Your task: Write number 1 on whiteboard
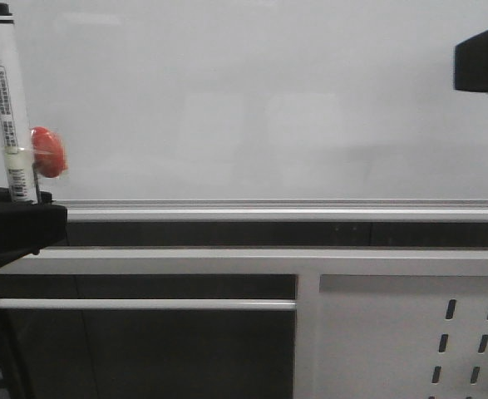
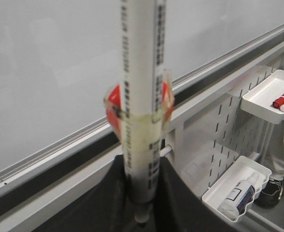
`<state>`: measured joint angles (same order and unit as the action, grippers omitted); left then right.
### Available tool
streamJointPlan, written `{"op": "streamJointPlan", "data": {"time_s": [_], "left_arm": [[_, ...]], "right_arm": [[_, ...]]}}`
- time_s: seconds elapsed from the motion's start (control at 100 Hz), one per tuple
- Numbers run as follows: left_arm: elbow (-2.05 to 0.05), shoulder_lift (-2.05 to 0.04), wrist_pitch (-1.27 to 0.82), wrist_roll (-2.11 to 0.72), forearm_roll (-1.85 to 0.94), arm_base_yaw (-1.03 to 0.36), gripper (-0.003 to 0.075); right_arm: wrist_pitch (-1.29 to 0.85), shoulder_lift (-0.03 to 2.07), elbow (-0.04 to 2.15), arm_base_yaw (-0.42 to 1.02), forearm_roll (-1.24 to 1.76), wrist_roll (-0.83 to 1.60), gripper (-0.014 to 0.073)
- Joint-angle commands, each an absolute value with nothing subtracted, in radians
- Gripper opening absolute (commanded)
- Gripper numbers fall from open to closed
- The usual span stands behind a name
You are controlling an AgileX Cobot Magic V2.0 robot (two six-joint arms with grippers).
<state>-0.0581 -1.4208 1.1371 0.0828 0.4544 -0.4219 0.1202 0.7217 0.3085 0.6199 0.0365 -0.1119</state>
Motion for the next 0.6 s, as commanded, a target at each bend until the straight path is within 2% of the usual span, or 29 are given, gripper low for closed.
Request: {"op": "streamJointPlan", "data": {"time_s": [0.0, 0.25, 0.59], "left_arm": [[-0.075, -1.407, 1.360, 0.098, 0.453, -0.432, -0.0018], [-0.076, -1.407, 1.360, 0.112, 0.496, -0.432, -0.0018], [-0.134, -1.443, 1.360, 0.145, 0.568, -0.432, -0.0018]], "right_arm": [[0.271, 0.767, 0.342, 0.668, 0.012, -0.101, -0.0079], [0.428, 0.897, 0.342, 0.763, 0.012, -0.101, -0.0079], [0.549, 0.988, 0.342, 0.796, 0.012, -0.101, -0.0079]]}}
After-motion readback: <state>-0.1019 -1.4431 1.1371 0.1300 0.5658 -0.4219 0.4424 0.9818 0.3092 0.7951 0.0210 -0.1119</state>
